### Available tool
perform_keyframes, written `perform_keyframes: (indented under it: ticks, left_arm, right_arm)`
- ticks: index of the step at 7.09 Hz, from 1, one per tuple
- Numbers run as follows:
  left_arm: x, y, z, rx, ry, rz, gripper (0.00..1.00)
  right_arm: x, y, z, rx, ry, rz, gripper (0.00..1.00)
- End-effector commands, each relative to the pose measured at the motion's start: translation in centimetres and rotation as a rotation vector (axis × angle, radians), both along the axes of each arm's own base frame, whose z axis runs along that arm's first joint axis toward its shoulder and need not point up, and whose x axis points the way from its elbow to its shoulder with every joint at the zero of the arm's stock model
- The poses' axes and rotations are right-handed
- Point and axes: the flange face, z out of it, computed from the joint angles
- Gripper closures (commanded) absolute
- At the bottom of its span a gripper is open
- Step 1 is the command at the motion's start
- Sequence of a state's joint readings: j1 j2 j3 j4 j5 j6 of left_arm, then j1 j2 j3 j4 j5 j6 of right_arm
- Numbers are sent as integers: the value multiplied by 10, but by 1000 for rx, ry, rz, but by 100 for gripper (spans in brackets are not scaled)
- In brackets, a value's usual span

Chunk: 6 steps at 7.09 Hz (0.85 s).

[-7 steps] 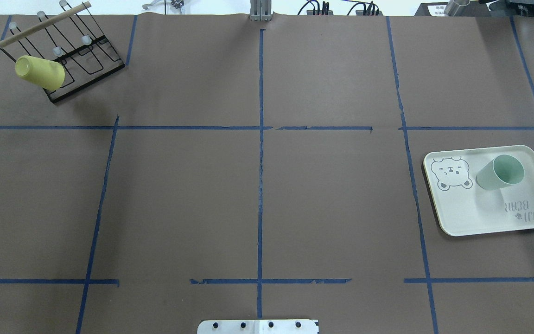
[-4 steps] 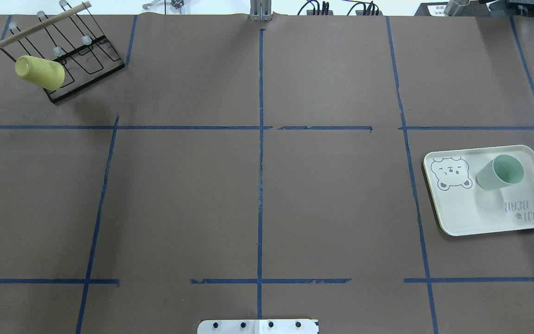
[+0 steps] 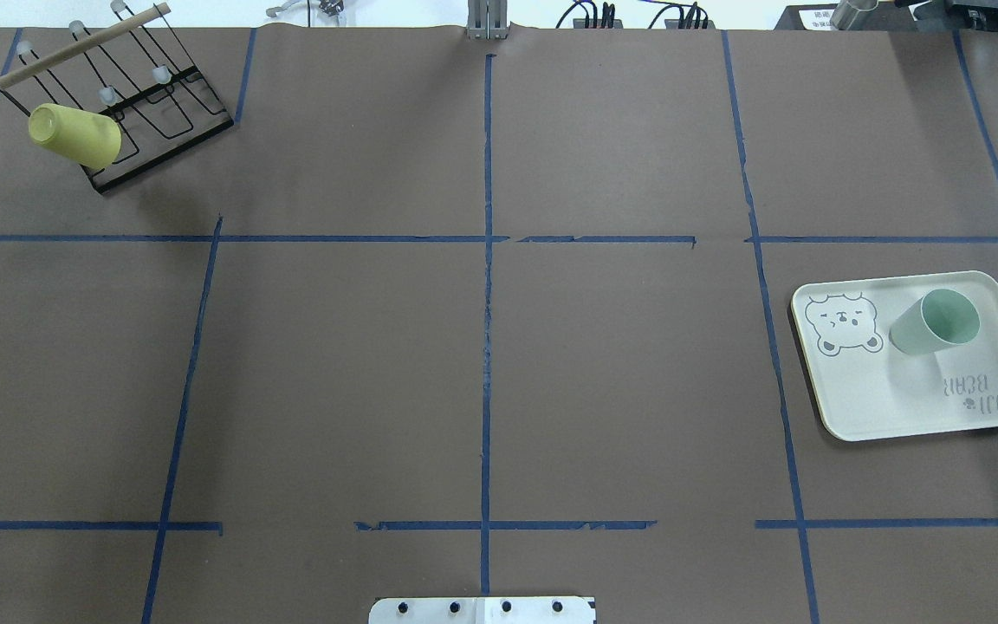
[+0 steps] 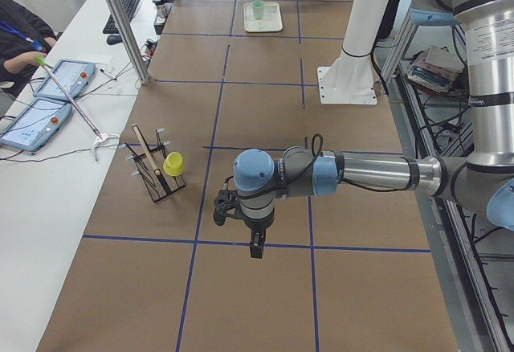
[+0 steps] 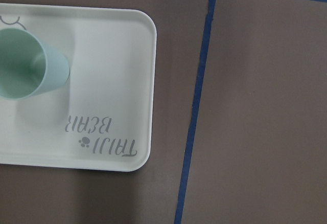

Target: Left arm grabs green cup and hands to right arm on tray

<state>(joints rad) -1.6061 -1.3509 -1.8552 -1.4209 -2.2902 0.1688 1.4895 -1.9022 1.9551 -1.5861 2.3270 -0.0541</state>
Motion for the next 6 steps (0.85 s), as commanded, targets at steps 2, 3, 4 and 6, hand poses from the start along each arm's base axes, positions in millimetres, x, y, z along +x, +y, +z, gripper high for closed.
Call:
perform_keyframes:
  ticks: [2,3,4,6]
  left_arm:
    - [0,0,-2,6,1,0,0]
    - [0,-1,-3,7,1,0,0]
    - [0,-1,-5,13,1,1,0]
    - [0,-1,-8,19,1,1,0]
  right_arm:
    - [0,-1,-2,3,0,0,0]
    - [0,-1,-2,5,0,-1,0]
    - [0,-1,-2,3,0,0,0]
    - [0,-1,-2,3,0,0,0]
